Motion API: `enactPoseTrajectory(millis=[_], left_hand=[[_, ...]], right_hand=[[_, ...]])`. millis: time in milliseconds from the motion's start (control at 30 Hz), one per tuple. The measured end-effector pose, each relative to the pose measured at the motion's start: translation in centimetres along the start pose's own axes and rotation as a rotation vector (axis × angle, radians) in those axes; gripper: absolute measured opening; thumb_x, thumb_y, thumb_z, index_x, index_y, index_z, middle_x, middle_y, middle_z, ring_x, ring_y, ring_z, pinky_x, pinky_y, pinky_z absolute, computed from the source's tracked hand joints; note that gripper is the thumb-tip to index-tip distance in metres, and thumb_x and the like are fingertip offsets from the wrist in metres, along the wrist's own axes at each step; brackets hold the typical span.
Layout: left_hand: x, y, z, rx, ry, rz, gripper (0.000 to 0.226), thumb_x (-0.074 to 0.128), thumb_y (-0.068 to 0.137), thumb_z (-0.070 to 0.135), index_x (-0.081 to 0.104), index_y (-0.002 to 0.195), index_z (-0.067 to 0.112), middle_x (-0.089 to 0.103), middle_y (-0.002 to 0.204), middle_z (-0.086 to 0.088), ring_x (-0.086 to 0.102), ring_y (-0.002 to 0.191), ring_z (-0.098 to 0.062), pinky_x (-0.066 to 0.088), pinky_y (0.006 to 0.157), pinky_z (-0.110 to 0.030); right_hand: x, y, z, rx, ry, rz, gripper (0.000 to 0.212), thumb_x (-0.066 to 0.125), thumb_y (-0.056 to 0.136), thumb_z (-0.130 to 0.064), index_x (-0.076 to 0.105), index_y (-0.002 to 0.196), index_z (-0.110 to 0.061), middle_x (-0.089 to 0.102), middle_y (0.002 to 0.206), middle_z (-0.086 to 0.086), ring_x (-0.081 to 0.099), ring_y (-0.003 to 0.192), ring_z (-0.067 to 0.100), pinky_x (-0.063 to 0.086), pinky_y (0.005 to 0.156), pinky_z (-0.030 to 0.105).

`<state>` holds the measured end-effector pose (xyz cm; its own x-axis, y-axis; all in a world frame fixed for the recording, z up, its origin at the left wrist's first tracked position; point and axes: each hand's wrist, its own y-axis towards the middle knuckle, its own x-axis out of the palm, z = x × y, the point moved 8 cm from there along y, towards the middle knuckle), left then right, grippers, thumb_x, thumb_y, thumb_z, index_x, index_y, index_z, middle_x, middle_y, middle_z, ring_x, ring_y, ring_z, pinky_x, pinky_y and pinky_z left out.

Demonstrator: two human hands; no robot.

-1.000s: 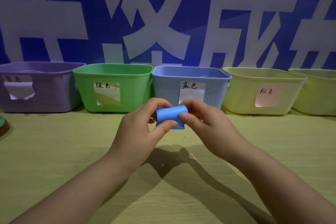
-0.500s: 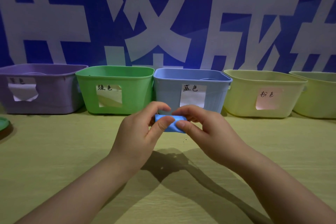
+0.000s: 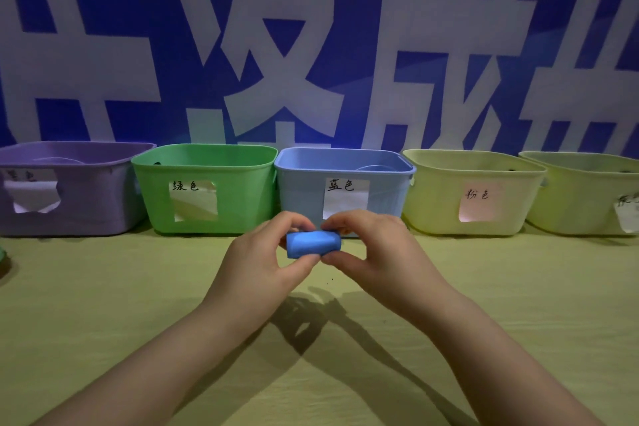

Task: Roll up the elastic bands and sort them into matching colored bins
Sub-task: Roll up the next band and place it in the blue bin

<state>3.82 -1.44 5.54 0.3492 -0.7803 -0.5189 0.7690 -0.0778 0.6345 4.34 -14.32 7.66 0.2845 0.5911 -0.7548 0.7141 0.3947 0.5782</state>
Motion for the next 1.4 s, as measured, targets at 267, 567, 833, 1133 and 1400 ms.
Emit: enactPoseTrajectory(millis=[267,567,833,1133,1400], left_hand=[[0.1,5.0,3.9,0.142,0.201,-0.027,0.021,0.069,0.077,0.030,0.054,0.092,0.030,0.056,0.083,0.014,0.048,0.073,-0.002,0.033,0.060,-0.012],[3.3,11.7,3.3,0.177,0.261,0.006,0.019,0.066,0.080,0.030,0.055,0.094,0.022,0.055,0.083,0.008,0.046,0.078,-0.013,0.030,0.064,-0.027],[7.0,17.9,-1.7,0.053,0.363,0.012,0.036,0.061,0.084,0.023,0.051,0.118,0.015,0.052,0.114,-0.007,0.047,0.106,-0.028,0.040,0.090,-0.043],[8.6,17.8,-3.3,0.085,0.367,0.069,0.043,0.054,0.088,0.022,0.042,0.130,0.015,0.048,0.125,-0.005,0.044,0.114,-0.022,0.037,0.094,-0.037],[6.3,15.9,-0.6,0.187,0.252,0.052,0.029,0.054,0.087,0.013,0.054,0.115,0.017,0.058,0.102,0.003,0.044,0.104,-0.017,0.032,0.081,-0.025]], right_hand=[[-4.0,1.7,1.3,0.012,-0.158,0.070,0.029,0.056,0.087,-0.040,0.056,0.114,-0.031,0.061,0.110,-0.016,0.049,0.103,0.004,0.025,0.090,0.021],[-5.4,6.6,6.6,0.044,-0.288,0.104,0.027,0.055,0.089,-0.036,0.055,0.115,-0.029,0.061,0.110,-0.013,0.053,0.102,0.009,0.030,0.088,0.027],[-2.0,12.6,11.7,0.154,-0.266,0.130,0.035,0.053,0.091,-0.031,0.048,0.125,-0.028,0.061,0.115,-0.004,0.052,0.106,0.020,0.038,0.093,0.037],[0.3,13.3,14.3,0.240,-0.233,0.112,0.038,0.044,0.095,-0.027,0.045,0.132,-0.027,0.062,0.119,-0.001,0.052,0.112,0.019,0.033,0.100,0.038],[-1.0,11.5,10.9,0.183,-0.304,0.131,0.033,0.043,0.095,-0.032,0.051,0.127,-0.028,0.060,0.122,-0.008,0.050,0.116,0.014,0.031,0.098,0.035]])
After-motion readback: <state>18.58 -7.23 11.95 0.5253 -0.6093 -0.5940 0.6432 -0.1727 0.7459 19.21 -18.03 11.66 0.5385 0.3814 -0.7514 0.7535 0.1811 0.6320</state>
